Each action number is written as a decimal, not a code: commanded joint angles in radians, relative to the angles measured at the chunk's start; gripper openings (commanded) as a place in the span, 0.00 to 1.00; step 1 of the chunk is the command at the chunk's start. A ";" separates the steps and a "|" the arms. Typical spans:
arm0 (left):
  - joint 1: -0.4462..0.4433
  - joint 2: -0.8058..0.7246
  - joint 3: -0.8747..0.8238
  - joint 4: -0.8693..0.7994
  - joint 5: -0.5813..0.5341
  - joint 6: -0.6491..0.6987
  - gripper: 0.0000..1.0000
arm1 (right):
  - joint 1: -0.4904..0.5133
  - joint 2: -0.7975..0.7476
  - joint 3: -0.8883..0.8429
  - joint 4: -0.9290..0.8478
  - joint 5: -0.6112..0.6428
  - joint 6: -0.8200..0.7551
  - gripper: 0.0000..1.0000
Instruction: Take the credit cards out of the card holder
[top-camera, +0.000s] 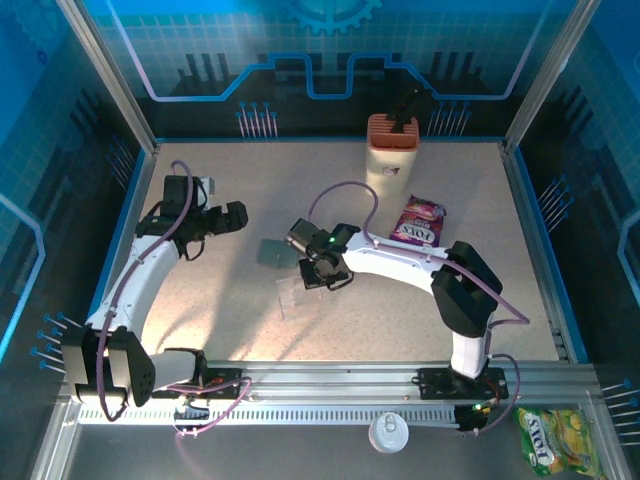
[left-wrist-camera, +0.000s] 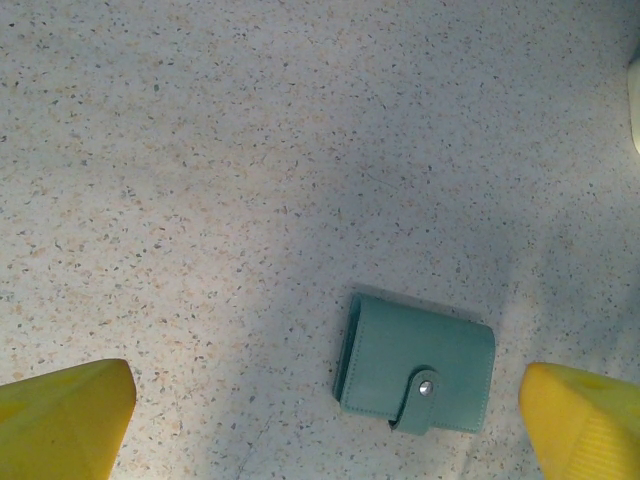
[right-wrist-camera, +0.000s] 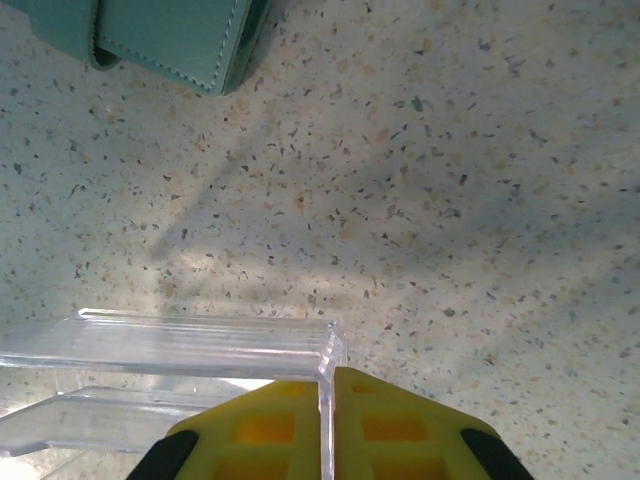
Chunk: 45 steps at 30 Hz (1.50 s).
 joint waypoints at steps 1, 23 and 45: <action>0.008 -0.013 -0.006 0.024 0.019 -0.008 0.99 | -0.046 -0.066 -0.011 -0.033 0.030 -0.022 0.08; 0.008 -0.015 -0.011 0.023 -0.011 0.010 0.99 | -0.450 0.106 0.214 -0.046 -0.008 -0.240 0.07; 0.007 0.007 -0.009 0.019 -0.017 0.015 0.99 | -0.509 0.332 0.429 -0.118 0.001 -0.259 0.07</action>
